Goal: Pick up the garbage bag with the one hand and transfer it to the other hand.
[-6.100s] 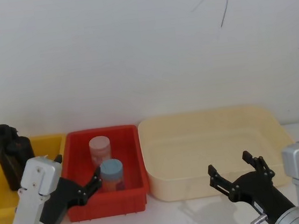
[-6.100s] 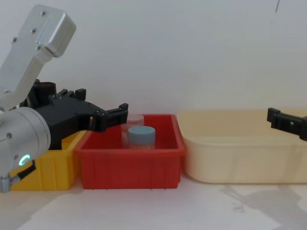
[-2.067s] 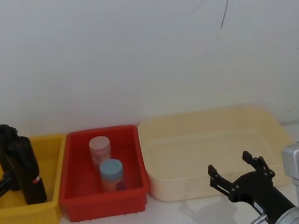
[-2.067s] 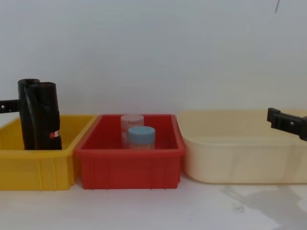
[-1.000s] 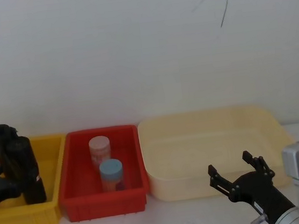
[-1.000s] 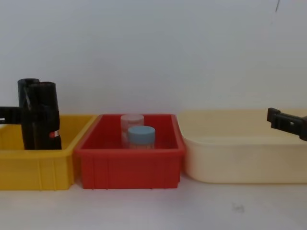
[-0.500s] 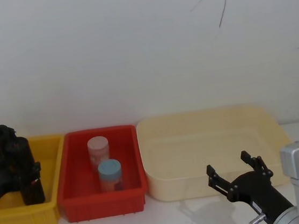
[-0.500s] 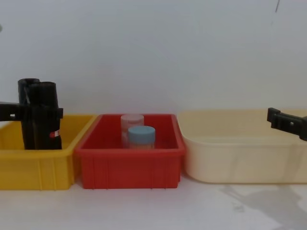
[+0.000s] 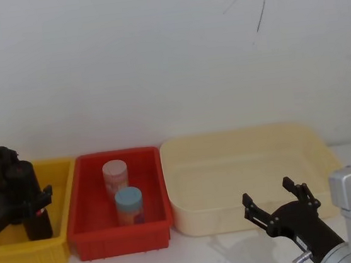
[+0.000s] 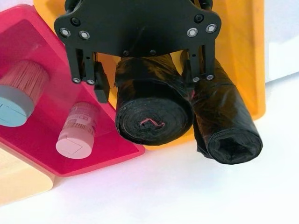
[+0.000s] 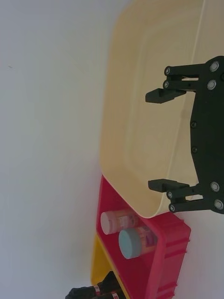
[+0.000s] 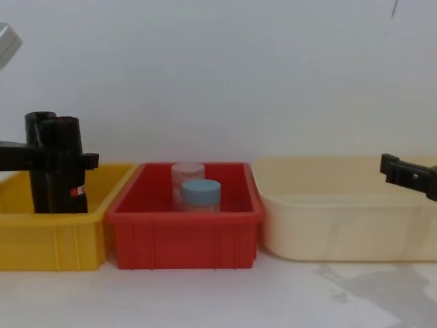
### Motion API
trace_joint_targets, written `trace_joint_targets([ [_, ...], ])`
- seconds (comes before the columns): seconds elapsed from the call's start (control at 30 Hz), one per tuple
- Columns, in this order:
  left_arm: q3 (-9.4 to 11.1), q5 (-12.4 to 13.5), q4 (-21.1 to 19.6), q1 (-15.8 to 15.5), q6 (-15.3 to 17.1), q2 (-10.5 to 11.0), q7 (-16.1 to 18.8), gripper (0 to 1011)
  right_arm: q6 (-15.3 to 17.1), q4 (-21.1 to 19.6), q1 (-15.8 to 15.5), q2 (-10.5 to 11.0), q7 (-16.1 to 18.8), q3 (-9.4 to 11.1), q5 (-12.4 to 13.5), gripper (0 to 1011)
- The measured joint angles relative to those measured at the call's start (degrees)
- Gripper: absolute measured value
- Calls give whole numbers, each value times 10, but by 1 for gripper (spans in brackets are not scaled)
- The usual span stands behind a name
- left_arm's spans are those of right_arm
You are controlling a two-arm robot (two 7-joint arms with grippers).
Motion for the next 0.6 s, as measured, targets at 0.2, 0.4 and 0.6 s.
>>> trace_joint_targets([
  [0.2, 3, 4, 7, -6, -2, -2, -2, 789, 0, 0, 0, 0, 0, 0, 0, 1001],
  [0.4, 5, 7, 12, -10, -4, -4, -4, 602, 0, 0, 0, 0, 0, 0, 0, 1001],
  [0.6, 6, 8, 14, -12, -5, -4, -4, 547, 0, 0, 0, 0, 0, 0, 0, 1001],
])
